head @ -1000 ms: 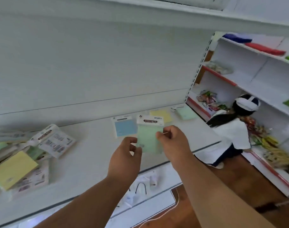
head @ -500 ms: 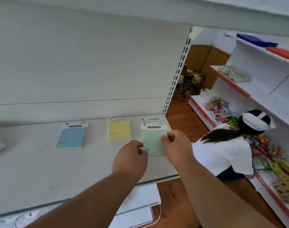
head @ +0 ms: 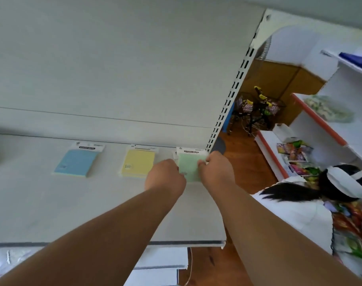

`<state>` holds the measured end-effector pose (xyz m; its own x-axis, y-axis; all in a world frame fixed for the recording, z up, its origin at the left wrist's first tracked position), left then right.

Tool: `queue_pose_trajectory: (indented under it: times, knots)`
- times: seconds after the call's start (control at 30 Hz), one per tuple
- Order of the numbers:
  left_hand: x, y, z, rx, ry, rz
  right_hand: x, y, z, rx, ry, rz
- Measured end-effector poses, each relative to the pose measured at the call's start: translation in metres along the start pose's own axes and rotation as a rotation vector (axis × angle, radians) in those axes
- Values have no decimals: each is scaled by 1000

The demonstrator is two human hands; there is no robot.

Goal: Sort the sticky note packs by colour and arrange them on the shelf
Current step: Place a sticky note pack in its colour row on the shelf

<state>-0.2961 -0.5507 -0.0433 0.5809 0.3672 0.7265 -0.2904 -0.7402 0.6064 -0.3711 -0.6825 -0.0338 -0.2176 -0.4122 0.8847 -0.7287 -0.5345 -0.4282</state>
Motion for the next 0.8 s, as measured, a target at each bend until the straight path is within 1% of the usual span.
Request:
queue_pose_trajectory:
  times: [0.07, 0.17, 0.27, 0.37, 0.47, 0.6, 0.73, 0.8]
  knots:
    - [-5, 1, -2, 15, 22, 2, -1, 0, -1, 73, 51, -71]
    - [-3, -4, -12, 30, 81, -16, -4, -6, -10, 215, 106, -92]
    - [10, -21, -31, 39, 134, -72, -14, -24, -21, 365, 122, -72]
    - [32, -49, -49, 50, 188, -80, -27, -62, -35, 454, 109, 6]
    - [72, -96, -65, 91, 257, -99, -48, -128, -58, 566, 92, 46]
    - [137, -184, -86, 149, 346, -125, -93, -232, -94, 692, 67, 110]
    - [206, -291, -119, 205, 390, -105, -158, -333, -136, 732, 7, 152]
    - [242, -337, -134, 241, 406, -70, -189, -380, -157, 750, -59, 174]
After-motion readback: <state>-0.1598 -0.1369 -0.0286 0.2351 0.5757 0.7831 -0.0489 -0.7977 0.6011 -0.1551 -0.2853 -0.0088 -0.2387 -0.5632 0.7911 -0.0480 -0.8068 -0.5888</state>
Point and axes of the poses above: each hand's wrist, its own z-axis towards the middle knuckle, its own x-axis out of the back of the hand, y = z × x, the point moved 4 cm from there along z, towards the middle knuckle, and after that the axes turned 11 degrees about -y, right-handed, at the moved point
